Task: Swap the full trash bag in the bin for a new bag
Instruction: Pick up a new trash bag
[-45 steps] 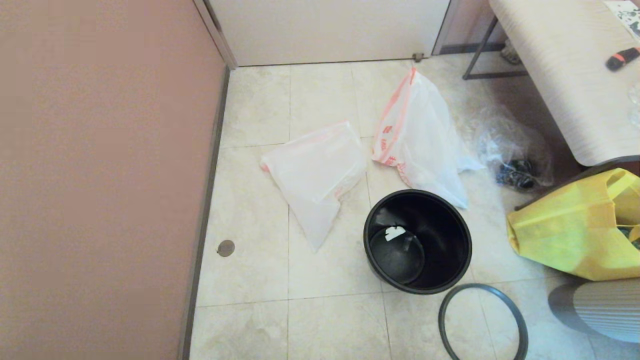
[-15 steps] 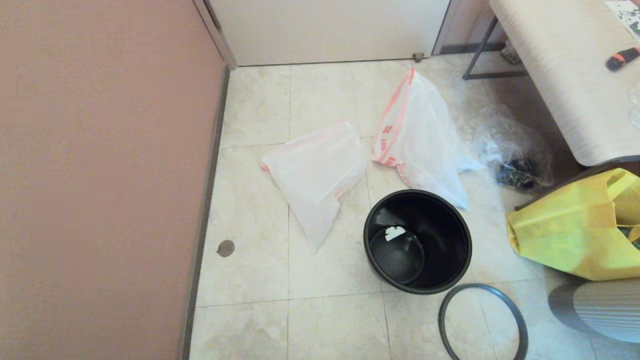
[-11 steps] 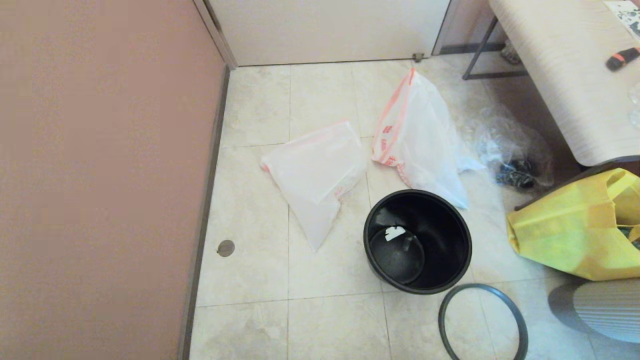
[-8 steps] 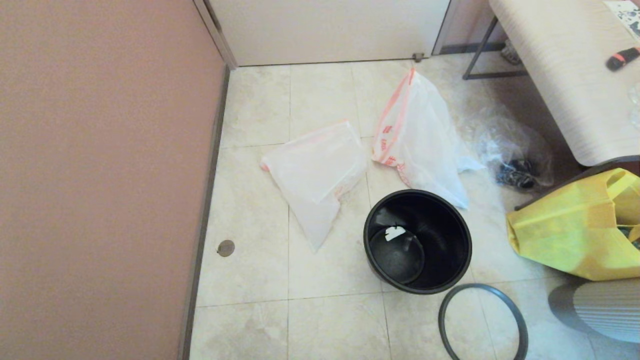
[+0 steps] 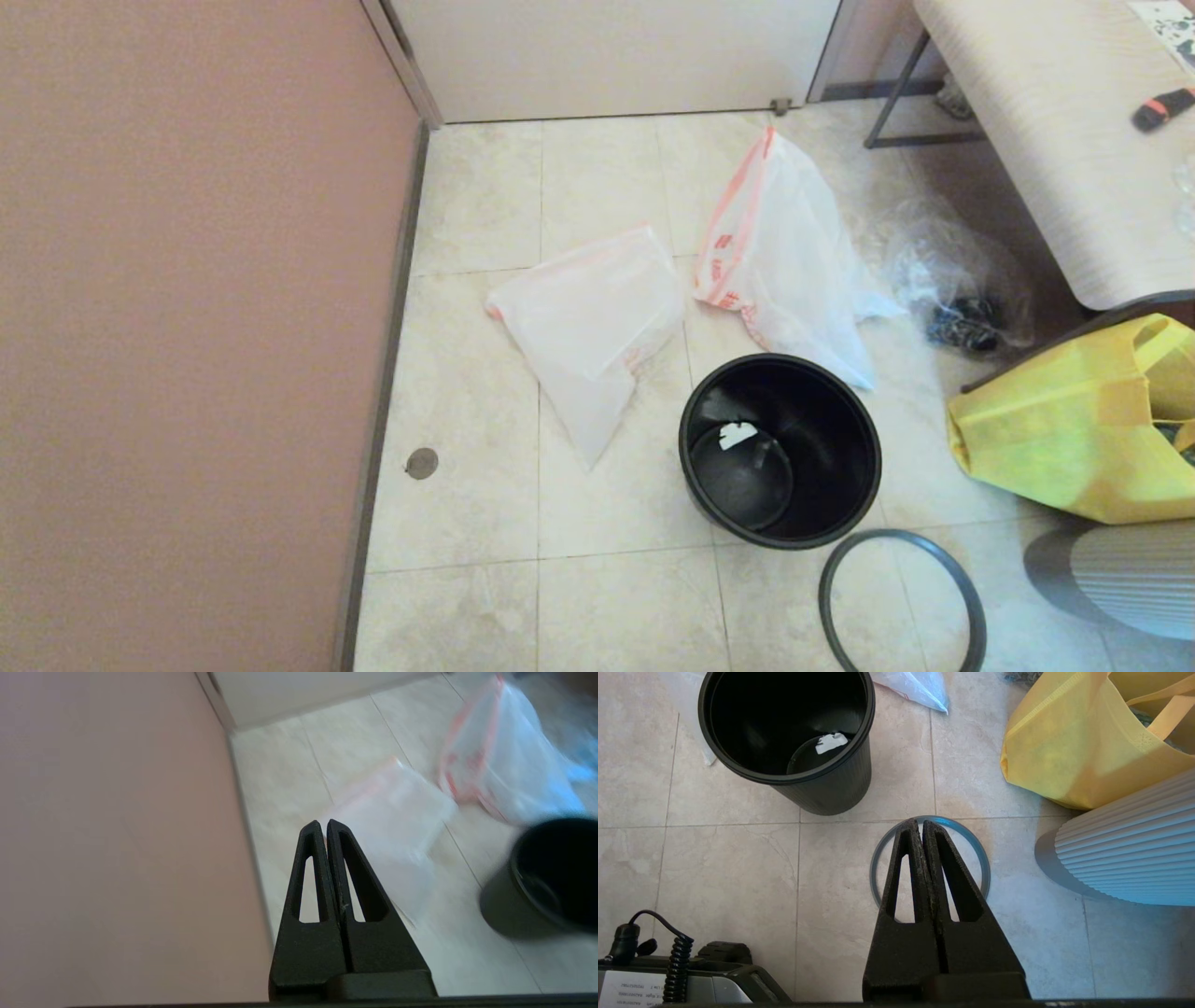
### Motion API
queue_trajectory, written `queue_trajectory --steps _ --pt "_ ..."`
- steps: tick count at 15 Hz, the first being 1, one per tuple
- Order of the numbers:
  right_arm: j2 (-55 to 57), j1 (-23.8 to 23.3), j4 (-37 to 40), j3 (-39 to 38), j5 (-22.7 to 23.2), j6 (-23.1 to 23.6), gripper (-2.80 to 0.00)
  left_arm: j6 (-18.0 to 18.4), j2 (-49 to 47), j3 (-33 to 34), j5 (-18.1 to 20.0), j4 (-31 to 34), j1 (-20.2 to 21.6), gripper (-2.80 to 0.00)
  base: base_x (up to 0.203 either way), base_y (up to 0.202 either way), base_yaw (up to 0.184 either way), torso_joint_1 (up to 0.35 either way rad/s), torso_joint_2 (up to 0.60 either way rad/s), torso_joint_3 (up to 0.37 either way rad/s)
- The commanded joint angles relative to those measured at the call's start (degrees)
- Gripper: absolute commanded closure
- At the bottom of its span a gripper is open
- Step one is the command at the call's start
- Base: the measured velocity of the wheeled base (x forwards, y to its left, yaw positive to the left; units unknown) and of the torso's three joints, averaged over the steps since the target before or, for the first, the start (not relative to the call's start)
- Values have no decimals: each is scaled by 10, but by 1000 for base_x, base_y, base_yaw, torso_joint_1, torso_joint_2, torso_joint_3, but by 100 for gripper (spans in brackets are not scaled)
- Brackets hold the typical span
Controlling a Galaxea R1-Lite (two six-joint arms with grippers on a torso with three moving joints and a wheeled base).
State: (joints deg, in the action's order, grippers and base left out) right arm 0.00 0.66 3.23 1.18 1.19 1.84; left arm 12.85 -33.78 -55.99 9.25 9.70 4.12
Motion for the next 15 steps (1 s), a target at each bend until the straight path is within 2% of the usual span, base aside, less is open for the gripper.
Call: queue_trajectory --steps 1,4,6,7,10,11,12,15 --pt "1 0 0 0 0 1 0 4 -110 -113 -4 21 7 0 0 0 0 0 0 0" --pt "1 0 0 0 0 0 0 8 -227 -270 -28 65 10 0 0 0 0 0 0 0" --pt "1 0 0 0 0 0 0 9 -294 -349 -63 94 -9 0 0 0 0 0 0 0" --pt "1 0 0 0 0 0 0 9 -320 -378 -98 106 -41 0 0 0 0 0 0 0" --pt "1 0 0 0 0 0 0 9 -394 -437 -227 119 -178 0 0 0 0 0 0 0" --pt "1 0 0 1 0 0 0 9 -424 -457 -254 120 -201 0 0 0 0 0 0 0" --pt "1 0 0 0 0 0 0 10 -456 -480 -269 120 -215 0 0 0 0 0 0 0" --pt "1 0 0 0 0 0 0 11 -548 -539 -279 116 -225 0 0 0 0 0 0 0"
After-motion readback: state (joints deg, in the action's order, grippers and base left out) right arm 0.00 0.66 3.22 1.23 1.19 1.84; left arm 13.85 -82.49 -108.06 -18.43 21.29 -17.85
